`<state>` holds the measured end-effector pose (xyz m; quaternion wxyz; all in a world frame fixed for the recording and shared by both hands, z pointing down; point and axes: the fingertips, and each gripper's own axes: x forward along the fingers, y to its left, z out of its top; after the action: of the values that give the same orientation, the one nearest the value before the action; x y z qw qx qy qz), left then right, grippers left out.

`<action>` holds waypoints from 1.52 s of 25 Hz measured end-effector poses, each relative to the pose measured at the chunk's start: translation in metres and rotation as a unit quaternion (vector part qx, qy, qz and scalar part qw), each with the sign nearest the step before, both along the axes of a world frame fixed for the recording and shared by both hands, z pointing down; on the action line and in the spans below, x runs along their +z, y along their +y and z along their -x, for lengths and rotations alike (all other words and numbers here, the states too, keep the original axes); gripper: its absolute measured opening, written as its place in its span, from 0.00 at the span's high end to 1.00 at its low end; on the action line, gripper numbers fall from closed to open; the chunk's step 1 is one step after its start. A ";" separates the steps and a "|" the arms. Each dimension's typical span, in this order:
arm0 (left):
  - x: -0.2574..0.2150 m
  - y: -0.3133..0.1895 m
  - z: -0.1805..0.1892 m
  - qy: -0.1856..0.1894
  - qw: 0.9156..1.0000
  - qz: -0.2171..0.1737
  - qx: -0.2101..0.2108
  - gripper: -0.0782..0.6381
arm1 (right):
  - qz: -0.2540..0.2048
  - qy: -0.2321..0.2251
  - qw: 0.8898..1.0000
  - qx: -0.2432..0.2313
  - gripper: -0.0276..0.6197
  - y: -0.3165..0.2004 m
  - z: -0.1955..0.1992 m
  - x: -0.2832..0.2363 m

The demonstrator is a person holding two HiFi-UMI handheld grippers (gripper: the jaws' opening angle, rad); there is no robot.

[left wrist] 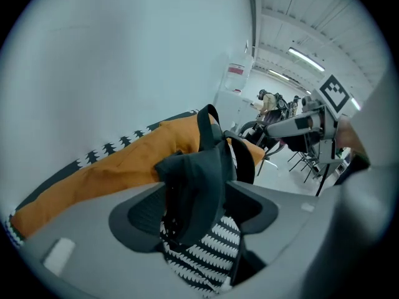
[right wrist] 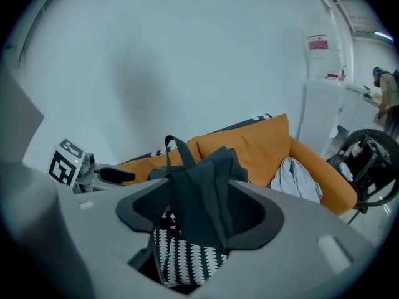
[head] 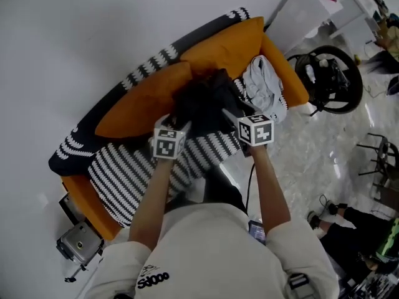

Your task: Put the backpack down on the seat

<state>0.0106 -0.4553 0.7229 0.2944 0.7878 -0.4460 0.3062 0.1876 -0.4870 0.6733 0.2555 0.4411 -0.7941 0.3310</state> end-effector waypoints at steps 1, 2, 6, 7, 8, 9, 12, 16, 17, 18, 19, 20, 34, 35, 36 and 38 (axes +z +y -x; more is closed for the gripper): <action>-0.003 0.008 0.003 0.004 1.000 -0.002 -0.001 0.46 | -0.005 -0.001 1.000 0.010 0.50 0.009 -0.002 -0.007; -0.007 0.016 0.006 0.006 1.000 -0.005 -0.002 0.46 | -0.010 -0.002 1.000 0.018 0.50 0.019 -0.004 -0.014; -0.026 0.044 0.024 0.016 1.000 -0.023 -0.009 0.46 | -0.033 0.000 0.999 0.039 0.53 0.056 -0.005 -0.043; -0.033 0.051 0.030 0.018 0.999 -0.029 -0.011 0.46 | -0.038 0.001 0.998 0.043 0.53 0.065 -0.004 -0.051; -0.040 0.057 0.036 0.020 0.999 -0.036 -0.014 0.46 | -0.043 0.001 0.998 0.046 0.54 0.074 -0.003 -0.058; -0.048 0.063 0.042 0.021 0.999 -0.043 -0.016 0.47 | -0.047 0.001 0.998 0.050 0.55 0.084 -0.002 -0.065; -0.071 0.081 0.062 0.024 0.997 -0.067 -0.021 0.49 | -0.063 0.001 0.996 0.066 0.57 0.111 0.001 -0.088; -0.101 0.106 0.087 0.019 0.994 -0.103 -0.017 0.53 | -0.088 0.001 0.992 0.087 0.60 0.148 0.008 -0.116; -0.109 0.111 0.091 0.018 0.993 -0.113 -0.013 0.55 | -0.097 -0.001 0.991 0.091 0.61 0.156 0.010 -0.125; -0.119 0.116 0.093 0.019 0.992 -0.123 -0.006 0.57 | -0.107 -0.005 0.990 0.095 0.61 0.164 0.012 -0.134; -0.128 0.122 0.093 0.022 0.991 -0.134 0.002 0.58 | -0.117 -0.009 0.988 0.099 0.62 0.172 0.013 -0.144; -0.138 0.128 0.092 0.025 0.989 -0.143 0.012 0.60 | -0.127 -0.011 0.986 0.104 0.63 0.180 0.015 -0.154; -0.297 0.227 0.107 0.079 0.945 -0.312 0.058 0.86 | -0.267 0.015 0.956 0.119 0.92 0.296 0.057 -0.271; -0.305 0.235 0.108 0.084 0.942 -0.320 0.061 0.87 | -0.274 0.016 0.955 0.115 0.93 0.304 0.061 -0.276; -0.312 0.243 0.109 0.087 0.938 -0.328 0.066 0.88 | -0.281 0.016 0.953 0.111 0.93 0.312 0.065 -0.281; -0.326 0.258 0.110 0.086 0.931 -0.346 0.076 0.88 | -0.292 0.015 0.951 0.103 0.94 0.328 0.074 -0.290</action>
<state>-0.0989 -0.1971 0.3966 0.0164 0.8958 -0.4359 0.0850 0.1139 -0.1595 0.3836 0.0919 0.5805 -0.8026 0.1019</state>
